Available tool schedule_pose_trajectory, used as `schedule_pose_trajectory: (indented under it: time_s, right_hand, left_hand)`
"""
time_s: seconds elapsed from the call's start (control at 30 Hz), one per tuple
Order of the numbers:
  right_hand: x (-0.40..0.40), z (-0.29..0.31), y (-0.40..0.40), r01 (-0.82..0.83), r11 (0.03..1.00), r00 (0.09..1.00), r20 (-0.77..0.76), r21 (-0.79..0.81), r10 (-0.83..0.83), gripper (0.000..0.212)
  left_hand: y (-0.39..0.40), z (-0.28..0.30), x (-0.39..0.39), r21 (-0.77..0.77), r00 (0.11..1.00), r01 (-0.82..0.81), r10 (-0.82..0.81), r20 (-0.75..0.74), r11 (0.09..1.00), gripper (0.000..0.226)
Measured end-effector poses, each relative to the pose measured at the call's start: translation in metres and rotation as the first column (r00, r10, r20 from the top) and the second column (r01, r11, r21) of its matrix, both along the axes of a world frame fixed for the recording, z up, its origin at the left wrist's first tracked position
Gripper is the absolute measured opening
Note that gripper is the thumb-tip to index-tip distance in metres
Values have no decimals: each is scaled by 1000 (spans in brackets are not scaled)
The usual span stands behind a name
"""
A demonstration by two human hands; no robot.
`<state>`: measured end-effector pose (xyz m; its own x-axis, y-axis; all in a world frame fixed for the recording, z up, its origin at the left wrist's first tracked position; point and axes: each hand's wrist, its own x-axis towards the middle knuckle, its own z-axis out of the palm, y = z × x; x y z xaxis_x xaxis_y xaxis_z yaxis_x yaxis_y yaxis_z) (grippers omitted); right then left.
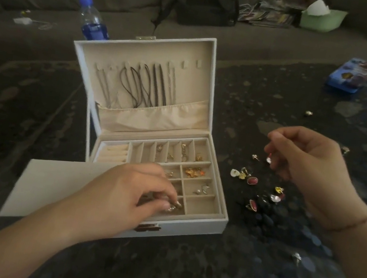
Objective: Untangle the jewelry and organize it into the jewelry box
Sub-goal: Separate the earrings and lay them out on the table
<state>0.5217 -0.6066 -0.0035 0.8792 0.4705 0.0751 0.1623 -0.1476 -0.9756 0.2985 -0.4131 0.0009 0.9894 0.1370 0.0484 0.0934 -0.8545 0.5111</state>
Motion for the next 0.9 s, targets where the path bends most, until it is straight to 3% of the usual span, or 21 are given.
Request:
schedule_pose_trajectory:
  time_s: [0.23,0.4,0.5,0.6,0.73,0.83,0.9]
  right_hand:
    - [16,1,-24,109,994,994,2,4,-109,14]
    - [21,-11,-52,136,989,990,39,-50,-134,14]
    - [25,-16,-70,170,978,983,86,-120,-161,11]
    - [31,-21,-80,133,924,975,213,-357,-58,17]
    - [32,-22,-77,-15,722,942,231,-692,242,37]
    - [28,-19,-75,-94,601,908,180,-793,379,30]
    - [20,-20,-71,-93,603,896,198,-792,398,31]
  left_hand:
    - [0,-5,2,73,999,46,-45,-3,996,18]
    - [-16,-3,16,43,987,-59,52,150,997,11]
    - [-38,-1,41,54,978,-14,2,211,998,12]
    - [-59,-1,78,112,970,98,-120,212,989,13]
    - [-72,-7,134,214,988,143,-152,24,966,19]
    - [-70,-12,168,212,993,108,-95,-73,971,25]
    - [-67,-16,182,206,991,91,-69,-111,974,22]
